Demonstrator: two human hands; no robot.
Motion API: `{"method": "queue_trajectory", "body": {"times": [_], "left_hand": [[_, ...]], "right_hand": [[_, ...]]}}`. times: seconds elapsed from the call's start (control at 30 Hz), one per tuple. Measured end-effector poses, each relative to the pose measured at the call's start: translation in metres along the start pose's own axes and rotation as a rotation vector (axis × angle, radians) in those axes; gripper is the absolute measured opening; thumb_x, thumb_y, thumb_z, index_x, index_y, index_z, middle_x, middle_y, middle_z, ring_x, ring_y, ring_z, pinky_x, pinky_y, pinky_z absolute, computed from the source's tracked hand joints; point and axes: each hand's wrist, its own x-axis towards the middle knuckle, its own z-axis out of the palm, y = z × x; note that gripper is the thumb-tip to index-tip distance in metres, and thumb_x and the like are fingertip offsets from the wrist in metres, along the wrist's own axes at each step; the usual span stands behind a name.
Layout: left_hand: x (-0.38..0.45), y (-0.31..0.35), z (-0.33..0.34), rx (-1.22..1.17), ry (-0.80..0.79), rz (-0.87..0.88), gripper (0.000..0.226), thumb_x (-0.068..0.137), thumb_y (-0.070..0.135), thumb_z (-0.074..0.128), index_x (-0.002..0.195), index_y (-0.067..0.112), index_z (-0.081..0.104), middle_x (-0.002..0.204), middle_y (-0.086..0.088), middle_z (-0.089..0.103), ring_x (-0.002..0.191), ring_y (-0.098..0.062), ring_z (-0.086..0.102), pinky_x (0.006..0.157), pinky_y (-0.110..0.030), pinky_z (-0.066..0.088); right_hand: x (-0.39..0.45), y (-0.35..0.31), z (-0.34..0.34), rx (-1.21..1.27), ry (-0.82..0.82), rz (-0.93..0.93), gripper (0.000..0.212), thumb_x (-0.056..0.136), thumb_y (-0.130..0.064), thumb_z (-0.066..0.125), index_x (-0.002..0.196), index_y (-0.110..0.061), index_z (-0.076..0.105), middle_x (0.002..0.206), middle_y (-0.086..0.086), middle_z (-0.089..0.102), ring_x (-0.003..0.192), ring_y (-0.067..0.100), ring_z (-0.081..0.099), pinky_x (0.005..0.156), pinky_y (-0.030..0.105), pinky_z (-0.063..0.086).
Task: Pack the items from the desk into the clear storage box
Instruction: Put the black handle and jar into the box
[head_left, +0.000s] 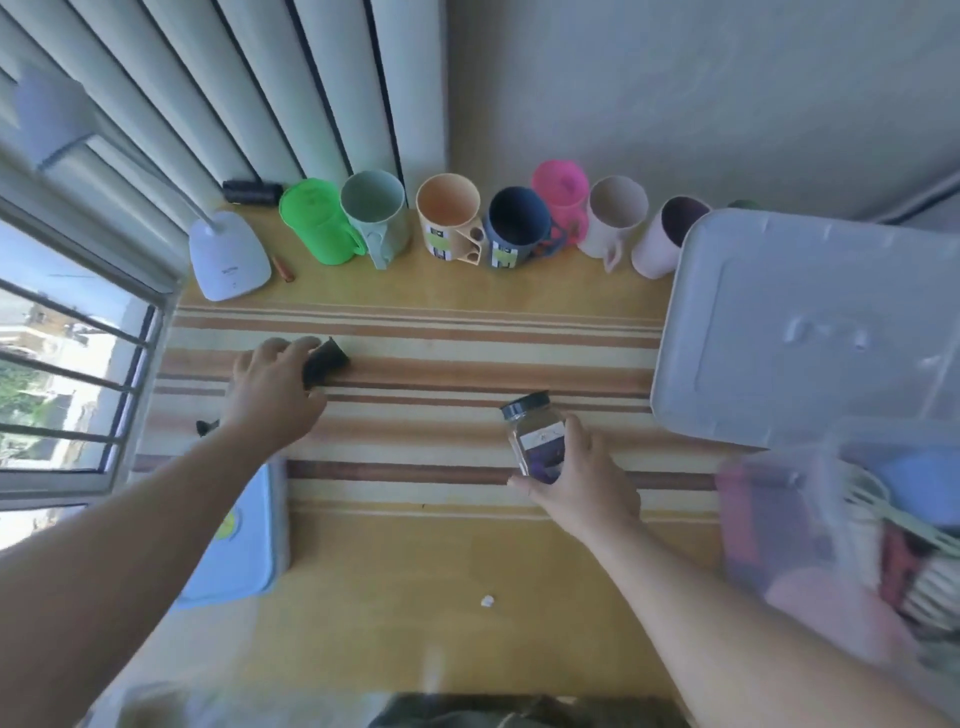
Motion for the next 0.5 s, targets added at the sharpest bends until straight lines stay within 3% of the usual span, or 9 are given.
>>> {"method": "queue_trajectory", "body": {"times": [0.1, 0.2, 0.37, 0.5], "left_hand": [[0.02, -0.021, 0.003, 0.129, -0.101, -0.098, 0.084, 0.081, 0.037, 0.073, 0.153, 0.031, 0.03, 0.142, -0.02, 0.046, 0.128, -0.048, 0.043, 0.107, -0.058, 0.041], [0.03, -0.032, 0.011, 0.066, -0.167, -0.167, 0.083, 0.08, 0.033, 0.074, 0.153, 0.025, 0.035, 0.134, -0.024, 0.051, 0.119, -0.048, 0.051, 0.101, -0.054, 0.047], [0.035, -0.027, 0.019, 0.081, -0.097, -0.141, 0.038, 0.083, 0.02, 0.068, 0.119, 0.02, 0.057, 0.094, -0.011, 0.057, 0.084, -0.037, 0.057, 0.077, -0.048, 0.054], [0.031, 0.007, 0.011, 0.092, 0.018, 0.046, 0.027, 0.089, 0.028, 0.063, 0.114, 0.032, 0.052, 0.091, -0.004, 0.053, 0.076, -0.032, 0.056, 0.063, -0.046, 0.055]], "right_hand": [[-0.004, 0.004, -0.002, 0.045, -0.046, -0.022, 0.12, 0.05, -0.093, 0.064, 0.149, -0.038, 0.023, 0.121, -0.011, 0.055, 0.105, 0.019, 0.063, 0.072, 0.042, 0.057], [-0.008, 0.009, -0.003, 0.012, -0.059, -0.041, 0.12, 0.048, -0.092, 0.069, 0.144, -0.034, 0.027, 0.118, -0.014, 0.057, 0.102, 0.017, 0.064, 0.071, 0.04, 0.057], [-0.006, 0.018, -0.007, 0.04, -0.144, -0.077, 0.104, 0.051, -0.087, 0.075, 0.136, -0.044, 0.035, 0.105, -0.021, 0.066, 0.097, 0.014, 0.065, 0.072, 0.037, 0.057], [-0.007, 0.021, -0.005, 0.141, -0.165, -0.09, 0.093, 0.052, -0.079, 0.082, 0.13, -0.05, 0.039, 0.106, -0.022, 0.068, 0.097, 0.01, 0.065, 0.075, 0.039, 0.058]]}}
